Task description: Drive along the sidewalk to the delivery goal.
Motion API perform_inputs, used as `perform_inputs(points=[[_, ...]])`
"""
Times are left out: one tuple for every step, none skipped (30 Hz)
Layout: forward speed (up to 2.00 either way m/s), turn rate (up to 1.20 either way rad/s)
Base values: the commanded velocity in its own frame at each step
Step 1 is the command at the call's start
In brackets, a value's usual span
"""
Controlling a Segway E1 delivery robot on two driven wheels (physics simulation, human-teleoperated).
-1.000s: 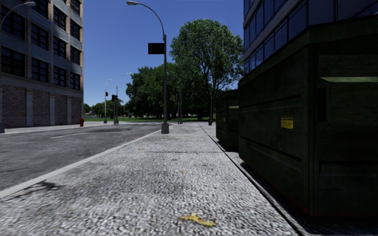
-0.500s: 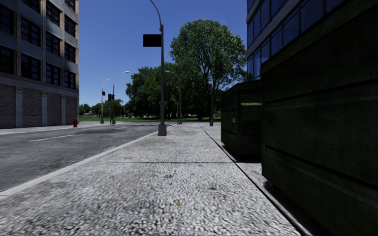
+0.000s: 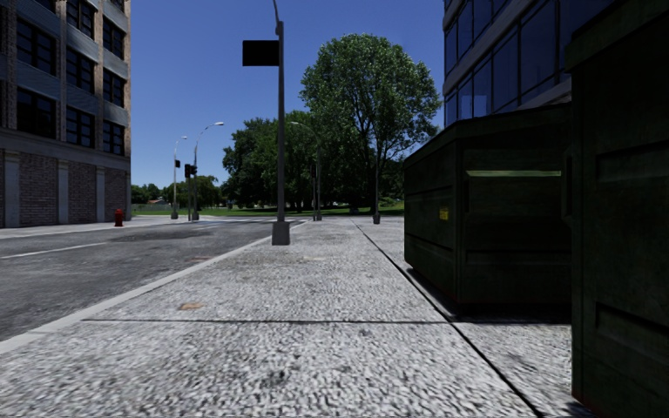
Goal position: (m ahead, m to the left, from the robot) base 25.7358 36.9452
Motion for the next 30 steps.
perform_inputs(points=[[2.00, 0.00], [2.00, 0.00], [2.00, 0.00], [2.00, 0.00], [2.00, 0.00], [2.00, 0.00], [2.00, 0.00], [2.00, 0.00], [2.00, 0.00], [2.00, 0.00], [2.00, 0.00], [2.00, 0.00], [2.00, 0.00], [2.00, 0.00], [2.00, 0.00], [2.00, 0.00], [2.00, 0.00], [2.00, 0.00], [2.00, 0.00], [2.00, 0.00], [2.00, 0.00], [2.00, 0.00], [2.00, 0.00], [2.00, 0.00], [2.00, 0.00], [2.00, 0.00], [2.00, 0.00], [2.00, 0.00], [2.00, 0.00], [2.00, 0.00]])
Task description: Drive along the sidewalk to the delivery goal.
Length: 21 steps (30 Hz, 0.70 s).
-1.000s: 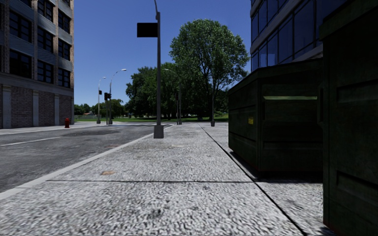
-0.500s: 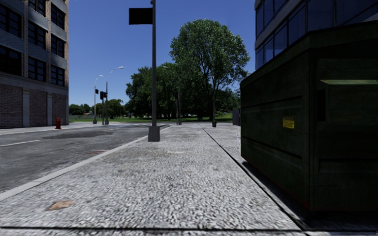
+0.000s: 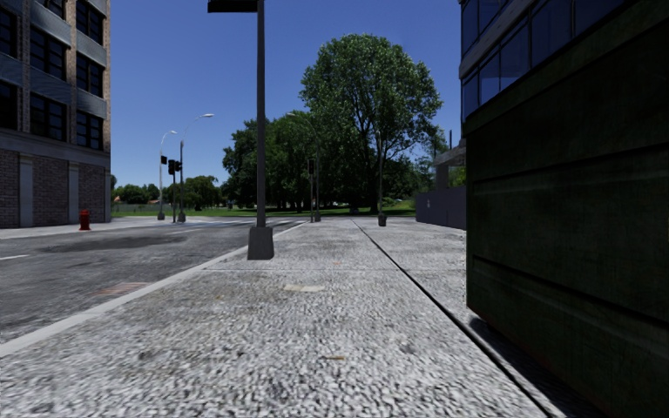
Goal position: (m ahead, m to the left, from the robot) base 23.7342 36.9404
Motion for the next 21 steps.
perform_inputs(points=[[2.00, 0.00], [2.00, 0.00], [2.00, 0.00], [2.00, 0.00], [2.00, 0.00], [2.00, 0.00], [2.00, 0.00], [2.00, 0.00], [2.00, 0.00], [2.00, 0.00], [2.00, 0.00], [2.00, 0.00], [2.00, 0.00], [2.00, 0.00], [2.00, 0.00], [2.00, 0.00], [2.00, 0.00], [2.00, 0.00], [2.00, 0.00], [2.00, 0.00], [2.00, 0.00]])
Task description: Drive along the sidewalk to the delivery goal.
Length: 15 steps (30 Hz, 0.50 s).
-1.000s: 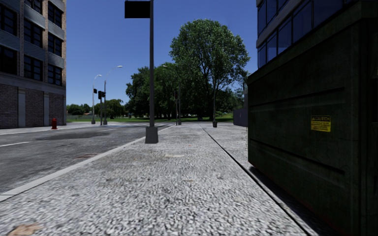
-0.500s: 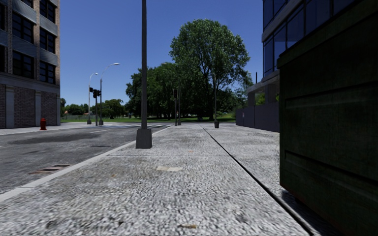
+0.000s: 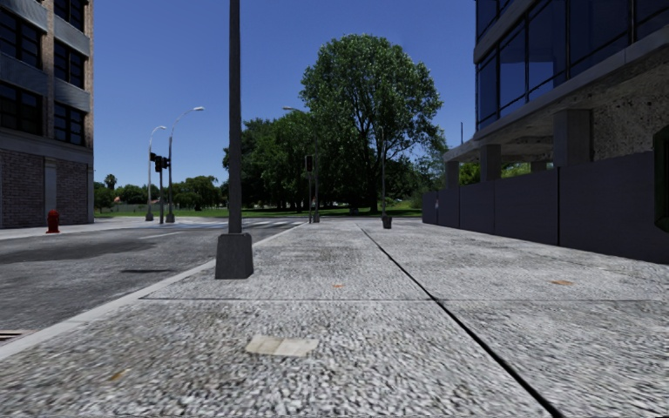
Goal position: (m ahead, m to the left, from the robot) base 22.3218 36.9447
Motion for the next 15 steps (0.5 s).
perform_inputs(points=[[2.00, 0.00], [2.00, 0.00], [2.00, 0.00], [2.00, 0.00], [2.00, 0.00], [2.00, 0.00], [2.00, 0.00], [2.00, 0.00], [2.00, 0.00], [2.00, 0.00], [2.00, 0.00], [2.00, 0.00], [2.00, 0.00], [2.00, 0.00], [2.00, 0.00]])
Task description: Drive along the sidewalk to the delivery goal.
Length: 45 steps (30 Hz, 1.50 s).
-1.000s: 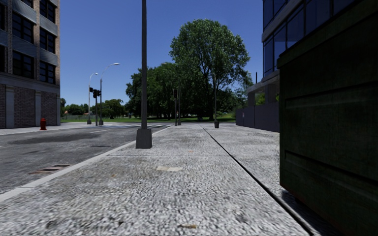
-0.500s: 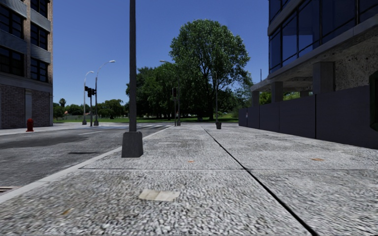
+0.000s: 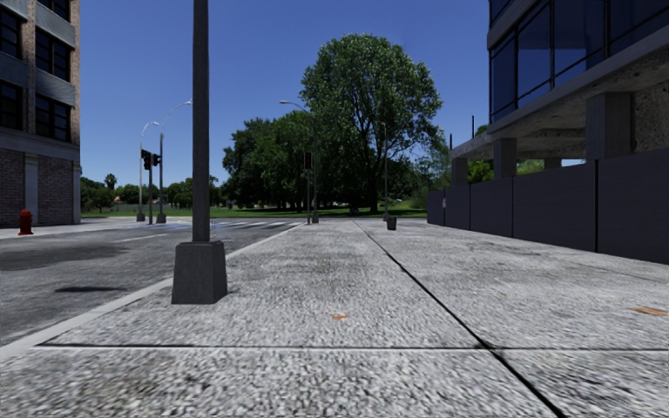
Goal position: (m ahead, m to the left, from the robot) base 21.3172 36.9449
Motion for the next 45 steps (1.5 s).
perform_inputs(points=[[2.00, 0.00], [2.00, 0.00], [2.00, 0.00], [2.00, 0.00], [2.00, 0.00], [2.00, 0.00], [2.00, 0.00], [2.00, 0.00], [2.00, 0.00], [2.00, 0.00], [2.00, 0.00], [2.00, 0.00], [2.00, 0.00], [2.00, 0.00], [2.00, 0.00], [2.00, 0.00], [2.00, 0.00], [2.00, 0.00], [2.00, 0.00], [2.00, 0.00], [2.00, 0.00], [2.00, 0.00], [2.00, 0.00], [2.00, 0.00], [2.00, 0.00], [2.00, 0.00], [2.00, 0.00], [2.00, 0.00], [2.00, 0.00], [2.00, 0.00], [2.00, 0.00], [2.00, 0.00], [2.00, 0.00], [2.00, 0.00], [2.00, 0.00], [2.00, 0.00], [2.00, 0.00], [2.00, 0.00], [2.00, 0.00], [2.00, 0.00], [2.00, 0.00], [2.00, 0.00], [2.00, 0.00], [2.00, 0.00], [2.00, 0.00]])
